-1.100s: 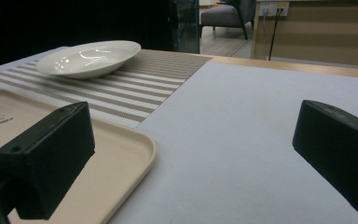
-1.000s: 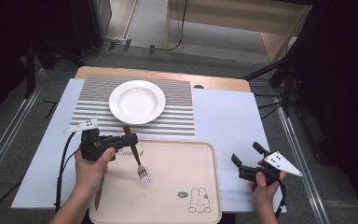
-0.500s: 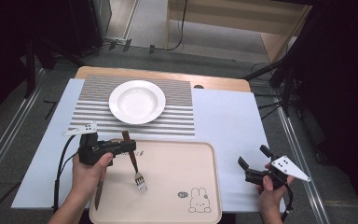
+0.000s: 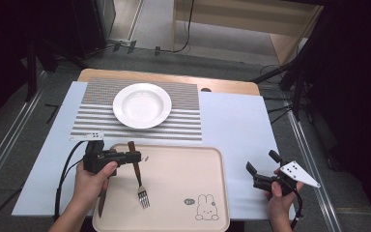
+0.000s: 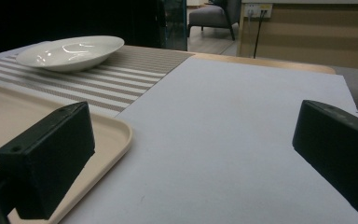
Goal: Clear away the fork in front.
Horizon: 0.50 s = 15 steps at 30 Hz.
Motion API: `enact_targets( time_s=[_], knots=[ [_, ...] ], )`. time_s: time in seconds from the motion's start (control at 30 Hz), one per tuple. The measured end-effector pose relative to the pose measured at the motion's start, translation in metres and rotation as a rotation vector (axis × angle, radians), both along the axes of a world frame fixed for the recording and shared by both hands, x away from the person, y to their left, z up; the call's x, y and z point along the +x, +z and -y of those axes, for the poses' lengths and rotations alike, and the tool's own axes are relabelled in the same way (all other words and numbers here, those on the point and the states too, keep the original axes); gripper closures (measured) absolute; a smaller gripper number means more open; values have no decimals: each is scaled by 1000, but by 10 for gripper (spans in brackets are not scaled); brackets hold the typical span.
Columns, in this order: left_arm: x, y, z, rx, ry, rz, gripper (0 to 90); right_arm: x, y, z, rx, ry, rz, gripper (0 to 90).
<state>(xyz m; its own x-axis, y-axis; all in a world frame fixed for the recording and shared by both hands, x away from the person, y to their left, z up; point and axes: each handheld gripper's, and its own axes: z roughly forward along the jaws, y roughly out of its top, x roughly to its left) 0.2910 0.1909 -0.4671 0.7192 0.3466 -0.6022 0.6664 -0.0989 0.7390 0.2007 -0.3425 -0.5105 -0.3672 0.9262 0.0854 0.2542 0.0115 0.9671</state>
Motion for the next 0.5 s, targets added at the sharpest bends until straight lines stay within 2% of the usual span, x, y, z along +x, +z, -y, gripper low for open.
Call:
enact_targets(
  time_s=[0.07,0.17,0.3,0.43,0.5],
  knots=[
    [2,-3,-1,27,23,5,785,0,0,0,3,-1,-1,0],
    [6,-10,-1,96,86,22,751,0,0,0,4,0,0,0],
    [11,-20,-4,186,127,25,694,0,0,0,2,-3,-1,0],
    [11,-22,-4,275,162,46,634,0,-1,1,10,-2,-1,0],
    [12,-24,-3,327,188,48,571,1,-1,1,11,-2,0,0]
  ],
)
